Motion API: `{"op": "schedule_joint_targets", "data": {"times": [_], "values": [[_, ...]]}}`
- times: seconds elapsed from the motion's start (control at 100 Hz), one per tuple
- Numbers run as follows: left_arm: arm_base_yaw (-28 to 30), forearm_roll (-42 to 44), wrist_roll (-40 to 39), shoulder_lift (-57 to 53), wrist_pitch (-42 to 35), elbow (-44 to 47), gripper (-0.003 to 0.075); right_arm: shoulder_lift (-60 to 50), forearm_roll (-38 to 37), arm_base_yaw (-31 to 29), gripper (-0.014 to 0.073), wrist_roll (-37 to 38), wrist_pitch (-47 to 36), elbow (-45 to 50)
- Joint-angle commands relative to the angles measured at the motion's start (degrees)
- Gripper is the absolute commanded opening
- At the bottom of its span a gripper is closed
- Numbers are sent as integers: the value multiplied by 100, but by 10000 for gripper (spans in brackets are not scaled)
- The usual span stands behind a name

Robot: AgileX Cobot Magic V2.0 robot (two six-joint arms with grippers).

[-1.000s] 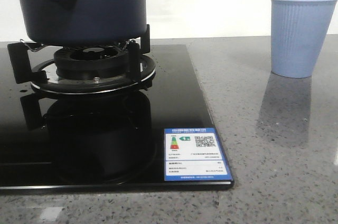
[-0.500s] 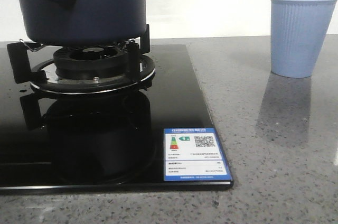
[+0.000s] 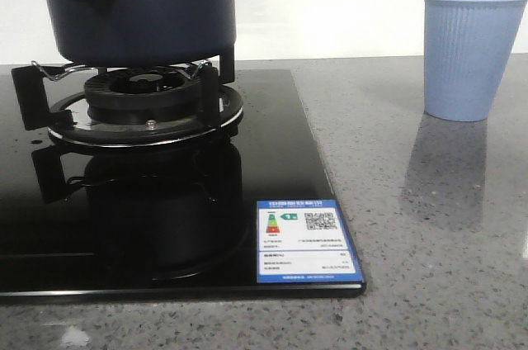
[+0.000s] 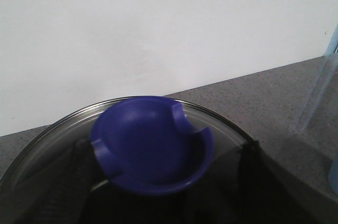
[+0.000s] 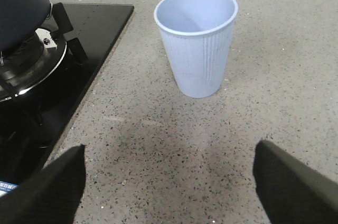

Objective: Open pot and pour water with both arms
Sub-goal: 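Close the left gripper on the blue lid knob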

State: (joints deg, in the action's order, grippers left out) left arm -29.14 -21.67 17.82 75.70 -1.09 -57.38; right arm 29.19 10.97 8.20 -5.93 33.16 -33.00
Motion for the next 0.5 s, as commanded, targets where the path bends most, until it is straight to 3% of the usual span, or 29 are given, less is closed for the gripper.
{"op": "schedule_joint_targets", "data": {"times": [0.0, 0.17, 0.49], "values": [[38, 3, 6, -117, -452, -192, 517, 59, 4, 7, 560, -68, -367, -187], [193, 3, 6, -114, -205, -192, 517, 59, 4, 7, 560, -68, -367, -187], [221, 3, 6, 20, -426, -192, 518, 59, 4, 7, 560, -68, -367, -187]]}}
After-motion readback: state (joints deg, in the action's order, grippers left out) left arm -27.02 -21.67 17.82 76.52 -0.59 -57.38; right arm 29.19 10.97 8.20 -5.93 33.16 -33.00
